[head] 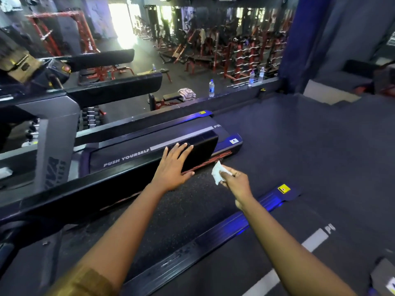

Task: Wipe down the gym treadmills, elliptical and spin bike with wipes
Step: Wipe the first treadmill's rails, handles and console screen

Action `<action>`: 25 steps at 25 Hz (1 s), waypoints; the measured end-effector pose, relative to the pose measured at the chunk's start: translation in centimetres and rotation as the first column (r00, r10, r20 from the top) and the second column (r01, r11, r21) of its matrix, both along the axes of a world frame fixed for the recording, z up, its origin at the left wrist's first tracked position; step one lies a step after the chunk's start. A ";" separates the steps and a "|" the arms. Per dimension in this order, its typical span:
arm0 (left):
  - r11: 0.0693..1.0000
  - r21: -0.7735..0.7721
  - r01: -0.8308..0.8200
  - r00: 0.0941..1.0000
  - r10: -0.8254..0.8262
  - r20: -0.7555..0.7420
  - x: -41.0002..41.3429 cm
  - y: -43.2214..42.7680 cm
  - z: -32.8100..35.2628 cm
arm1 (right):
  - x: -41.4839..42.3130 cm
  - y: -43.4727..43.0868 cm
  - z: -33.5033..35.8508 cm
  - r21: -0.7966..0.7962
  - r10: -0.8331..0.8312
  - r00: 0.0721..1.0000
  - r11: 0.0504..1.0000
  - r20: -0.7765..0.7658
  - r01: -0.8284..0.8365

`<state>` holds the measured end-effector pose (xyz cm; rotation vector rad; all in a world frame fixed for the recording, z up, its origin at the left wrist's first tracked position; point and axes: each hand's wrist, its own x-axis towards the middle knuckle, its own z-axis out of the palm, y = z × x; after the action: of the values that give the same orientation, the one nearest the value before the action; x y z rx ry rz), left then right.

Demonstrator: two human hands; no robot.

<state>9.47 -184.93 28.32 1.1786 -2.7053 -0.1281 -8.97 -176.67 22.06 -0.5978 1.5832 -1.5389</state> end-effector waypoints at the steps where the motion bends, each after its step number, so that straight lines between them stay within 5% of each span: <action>1: 0.999 -0.008 0.031 0.999 -0.031 -0.042 -0.4 0.8 -0.4 | -0.6 0.9 -0.1 0.015 0.002 0.999 1.000 -0.034 -0.001; 4: 0.990 -0.014 0.143 0.984 -0.144 -0.108 -2.8 3.3 -1.8 | -3.6 3.3 -0.8 0.097 -0.002 0.991 0.995 -0.137 0.015; 8: 0.958 0.126 0.256 0.966 -0.258 -0.001 -9.9 4.4 -4.2 | -10.1 6.5 -1.0 0.162 -0.028 0.965 0.984 -0.261 0.073; 18: 0.847 0.326 0.420 0.883 -0.464 0.067 -44.6 5.5 -4.6 | -39.5 15.2 3.1 0.381 0.051 0.778 0.891 -0.627 0.248; 25: 0.779 0.365 0.509 0.829 -0.559 0.036 -65.0 6.7 -3.5 | -56.9 16.3 4.9 0.434 0.041 0.715 0.818 -0.698 0.377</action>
<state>-55.52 -178.28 24.79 0.4371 -3.1634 -0.6397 -65.82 -160.40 26.96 -0.7339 2.6054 -0.8985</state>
